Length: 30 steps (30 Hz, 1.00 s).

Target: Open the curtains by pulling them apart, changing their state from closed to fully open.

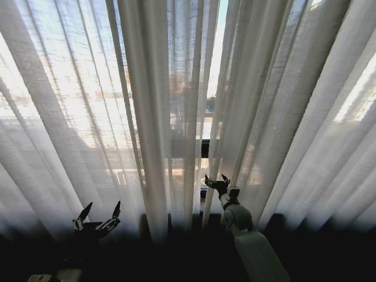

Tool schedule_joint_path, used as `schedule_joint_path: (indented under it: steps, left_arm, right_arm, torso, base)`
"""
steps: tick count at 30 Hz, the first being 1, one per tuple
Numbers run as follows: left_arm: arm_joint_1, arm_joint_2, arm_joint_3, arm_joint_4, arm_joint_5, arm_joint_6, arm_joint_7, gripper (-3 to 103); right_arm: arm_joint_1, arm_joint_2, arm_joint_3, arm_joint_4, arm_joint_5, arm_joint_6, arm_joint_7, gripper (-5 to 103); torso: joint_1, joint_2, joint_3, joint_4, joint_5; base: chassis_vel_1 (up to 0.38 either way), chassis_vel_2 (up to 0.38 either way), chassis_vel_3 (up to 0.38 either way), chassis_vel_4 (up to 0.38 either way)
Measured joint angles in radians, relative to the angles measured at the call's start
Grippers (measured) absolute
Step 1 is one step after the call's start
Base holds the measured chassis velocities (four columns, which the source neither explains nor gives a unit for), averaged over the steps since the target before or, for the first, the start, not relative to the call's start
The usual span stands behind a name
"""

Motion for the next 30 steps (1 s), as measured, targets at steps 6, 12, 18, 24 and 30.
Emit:
schedule_joint_path:
  steps: [6,12,18,24,30]
  left_arm:
    - [-0.003,0.0,0.0,-0.006,0.002,0.01,-0.001,100]
    - [-0.001,-0.003,-0.001,-0.008,0.002,0.011,-0.001,100]
    - [0.001,-0.004,-0.002,-0.009,0.003,0.011,-0.001,100]
    - [-0.005,-0.005,0.004,-0.009,0.005,0.015,-0.001,100]
    - [-0.006,-0.005,0.001,-0.009,0.004,0.015,-0.001,100]
  right_arm:
    - [0.081,0.005,-0.001,-0.097,-0.002,0.02,0.012,100]
    - [0.133,0.018,0.004,-0.158,-0.011,0.045,0.031,100]
    - [0.139,0.018,0.011,-0.16,0.013,0.047,0.031,85]
    - [0.129,0.014,0.018,-0.148,0.017,0.048,0.028,63]
    - [0.121,0.013,0.014,-0.134,0.041,0.048,0.028,41]
  torso:
    - [0.0,0.0,0.0,0.0,0.0]
    - [0.0,0.0,0.0,0.0001,0.0]
    - [0.0,0.0,0.0,0.0001,0.0]
    - [0.0,0.0,0.0,0.0,0.0]
    - [0.0,0.0,0.0,0.0,0.0]
  base:
    - [0.0,0.0,0.0,0.0]
    - [0.0,0.0,0.0,0.0]
    - [0.0,0.0,0.0,0.0]
    - [0.0,0.0,0.0,0.0]
    - [0.0,0.0,0.0,0.0]
